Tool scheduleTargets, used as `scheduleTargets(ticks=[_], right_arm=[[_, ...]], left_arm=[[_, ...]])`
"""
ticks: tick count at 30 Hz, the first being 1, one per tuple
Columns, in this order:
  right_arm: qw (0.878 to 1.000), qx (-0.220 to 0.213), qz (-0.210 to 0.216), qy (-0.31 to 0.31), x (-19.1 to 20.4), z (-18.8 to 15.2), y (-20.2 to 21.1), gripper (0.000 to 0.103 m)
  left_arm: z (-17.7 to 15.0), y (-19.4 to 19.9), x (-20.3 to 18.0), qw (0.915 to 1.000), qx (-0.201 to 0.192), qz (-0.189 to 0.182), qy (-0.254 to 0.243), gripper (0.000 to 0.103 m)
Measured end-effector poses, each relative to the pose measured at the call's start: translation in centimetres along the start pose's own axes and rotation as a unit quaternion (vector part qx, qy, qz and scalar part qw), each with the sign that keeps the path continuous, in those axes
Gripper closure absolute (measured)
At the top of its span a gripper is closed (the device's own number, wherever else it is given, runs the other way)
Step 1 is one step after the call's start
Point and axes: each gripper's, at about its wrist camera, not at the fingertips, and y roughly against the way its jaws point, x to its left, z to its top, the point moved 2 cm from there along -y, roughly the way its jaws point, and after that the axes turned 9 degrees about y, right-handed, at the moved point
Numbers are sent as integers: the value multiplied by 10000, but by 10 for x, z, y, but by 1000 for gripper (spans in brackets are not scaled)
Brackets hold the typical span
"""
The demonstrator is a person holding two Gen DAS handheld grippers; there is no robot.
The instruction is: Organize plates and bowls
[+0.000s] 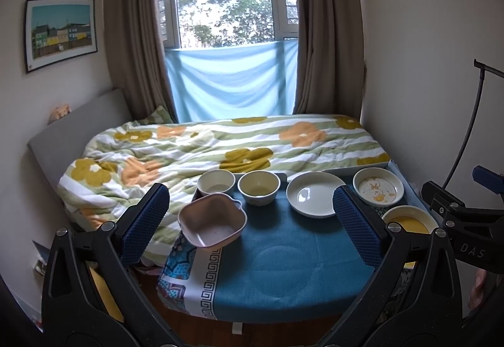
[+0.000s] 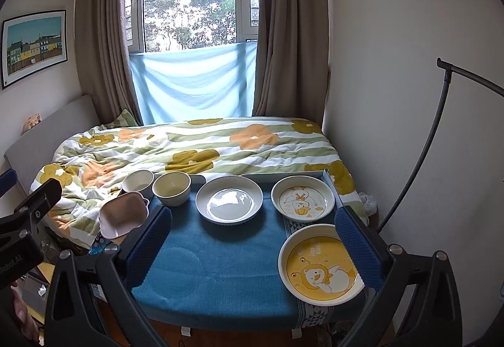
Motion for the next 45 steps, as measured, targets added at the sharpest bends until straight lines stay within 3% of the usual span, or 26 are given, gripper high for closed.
scheduleTargets(ticks=[33,39,45], right_arm=[[10000,-12,-6,-45,3,11,3,0],[9985,234,11,-500,-17,6,-10,0],[9877,818,-502,-1232,-75,-31,-34,0]], left_arm=[[9,-1,1,9999,41,-96,-59,0],[16,-39,-23,9957,542,-657,-376,0],[-2,-102,-83,9764,1198,-1535,-938,0]])
